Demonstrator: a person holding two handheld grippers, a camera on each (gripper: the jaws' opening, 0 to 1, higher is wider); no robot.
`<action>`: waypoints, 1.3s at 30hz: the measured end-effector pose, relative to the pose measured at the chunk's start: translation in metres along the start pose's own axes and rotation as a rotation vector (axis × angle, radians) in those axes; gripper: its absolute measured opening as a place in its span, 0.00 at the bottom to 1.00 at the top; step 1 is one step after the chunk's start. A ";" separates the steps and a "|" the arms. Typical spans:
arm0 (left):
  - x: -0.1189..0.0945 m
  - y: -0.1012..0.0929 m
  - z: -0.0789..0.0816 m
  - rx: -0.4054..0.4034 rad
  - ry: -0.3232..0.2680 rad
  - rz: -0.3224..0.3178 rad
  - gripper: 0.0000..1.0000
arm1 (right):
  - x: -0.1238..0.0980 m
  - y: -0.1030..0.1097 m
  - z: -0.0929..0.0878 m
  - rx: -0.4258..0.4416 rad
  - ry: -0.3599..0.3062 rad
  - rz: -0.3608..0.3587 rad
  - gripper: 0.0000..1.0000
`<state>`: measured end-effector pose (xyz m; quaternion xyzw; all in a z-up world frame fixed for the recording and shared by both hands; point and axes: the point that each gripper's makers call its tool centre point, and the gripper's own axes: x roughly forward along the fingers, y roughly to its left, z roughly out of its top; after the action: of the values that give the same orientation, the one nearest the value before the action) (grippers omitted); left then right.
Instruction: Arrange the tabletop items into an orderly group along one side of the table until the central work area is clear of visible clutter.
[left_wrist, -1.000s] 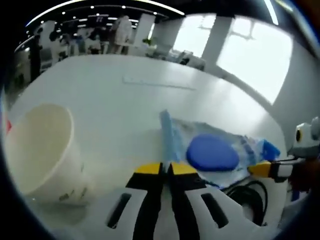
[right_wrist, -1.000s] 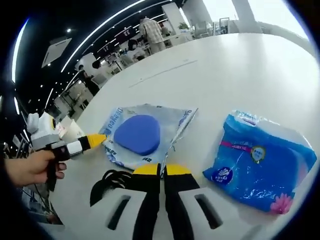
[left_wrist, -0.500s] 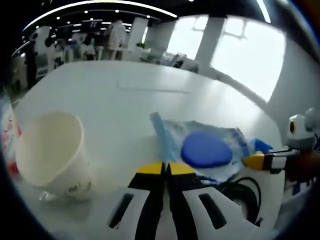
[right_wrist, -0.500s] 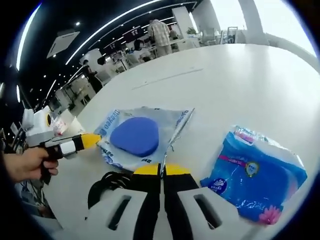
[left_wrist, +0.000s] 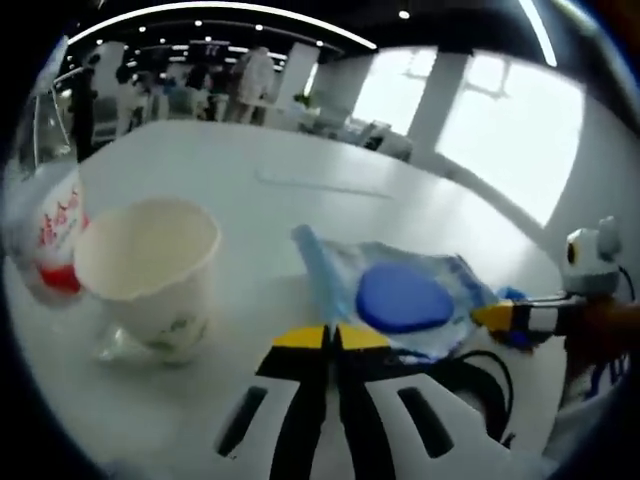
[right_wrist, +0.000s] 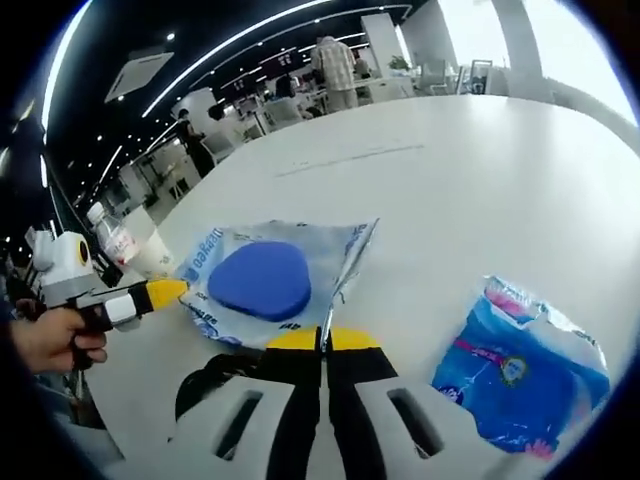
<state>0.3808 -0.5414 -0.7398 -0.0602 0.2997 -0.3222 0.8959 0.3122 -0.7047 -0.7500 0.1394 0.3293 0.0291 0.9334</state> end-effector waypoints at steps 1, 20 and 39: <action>-0.001 0.002 -0.001 -0.007 -0.002 0.006 0.00 | 0.001 0.001 0.001 -0.008 0.001 0.003 0.00; -0.018 0.022 -0.012 -0.059 -0.021 0.072 0.00 | 0.024 0.020 0.009 -0.078 0.030 0.047 0.00; -0.021 0.035 -0.019 -0.077 -0.002 0.106 0.00 | 0.030 0.027 -0.002 -0.081 0.064 0.051 0.00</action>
<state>0.3764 -0.4995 -0.7552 -0.0791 0.3137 -0.2624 0.9091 0.3356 -0.6741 -0.7621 0.1090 0.3540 0.0705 0.9262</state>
